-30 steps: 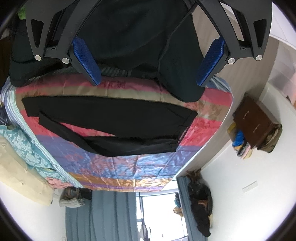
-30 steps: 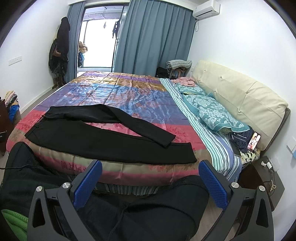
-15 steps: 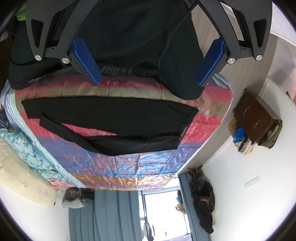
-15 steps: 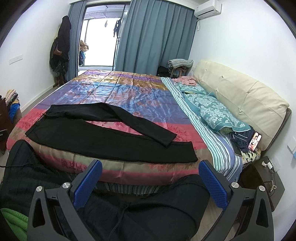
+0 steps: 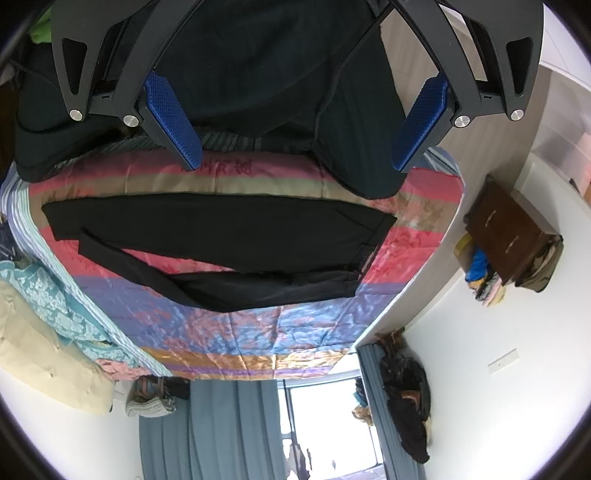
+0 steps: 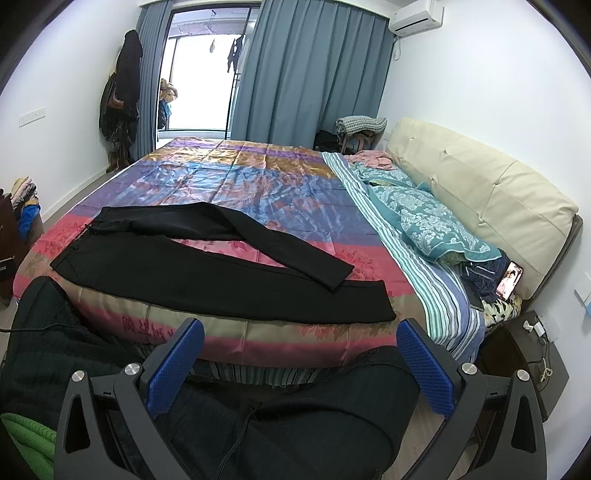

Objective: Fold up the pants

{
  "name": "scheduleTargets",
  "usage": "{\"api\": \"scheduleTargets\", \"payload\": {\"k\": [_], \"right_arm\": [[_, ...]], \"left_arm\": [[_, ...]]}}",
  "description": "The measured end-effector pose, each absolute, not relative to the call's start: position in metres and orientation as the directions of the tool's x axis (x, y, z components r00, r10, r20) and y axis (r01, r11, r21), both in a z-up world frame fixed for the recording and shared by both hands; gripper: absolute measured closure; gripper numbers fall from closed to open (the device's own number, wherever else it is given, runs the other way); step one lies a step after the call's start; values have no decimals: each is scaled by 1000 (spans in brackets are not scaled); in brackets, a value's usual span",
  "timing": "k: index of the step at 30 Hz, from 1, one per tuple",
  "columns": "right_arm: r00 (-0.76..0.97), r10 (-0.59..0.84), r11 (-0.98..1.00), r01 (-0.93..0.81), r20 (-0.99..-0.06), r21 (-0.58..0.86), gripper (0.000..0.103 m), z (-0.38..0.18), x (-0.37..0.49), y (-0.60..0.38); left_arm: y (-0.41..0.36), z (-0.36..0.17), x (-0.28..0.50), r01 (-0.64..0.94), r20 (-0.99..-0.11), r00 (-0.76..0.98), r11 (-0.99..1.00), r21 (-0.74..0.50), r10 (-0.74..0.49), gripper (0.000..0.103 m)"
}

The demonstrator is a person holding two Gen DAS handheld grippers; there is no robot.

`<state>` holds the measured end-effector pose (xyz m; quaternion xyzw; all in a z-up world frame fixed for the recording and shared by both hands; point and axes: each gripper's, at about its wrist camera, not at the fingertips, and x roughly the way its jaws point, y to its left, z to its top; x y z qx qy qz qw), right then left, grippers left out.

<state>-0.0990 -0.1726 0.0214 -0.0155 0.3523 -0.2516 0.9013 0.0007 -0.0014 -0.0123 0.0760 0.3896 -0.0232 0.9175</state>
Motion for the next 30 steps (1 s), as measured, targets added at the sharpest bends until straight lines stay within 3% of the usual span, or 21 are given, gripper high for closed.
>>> {"api": "scheduleTargets", "payload": {"k": [30], "right_arm": [[620,-456,875,444,-638,-194,0,16,-98,-173]], "left_arm": [[-2,-18,1,104,-721,693,985,140,29,1]]}}
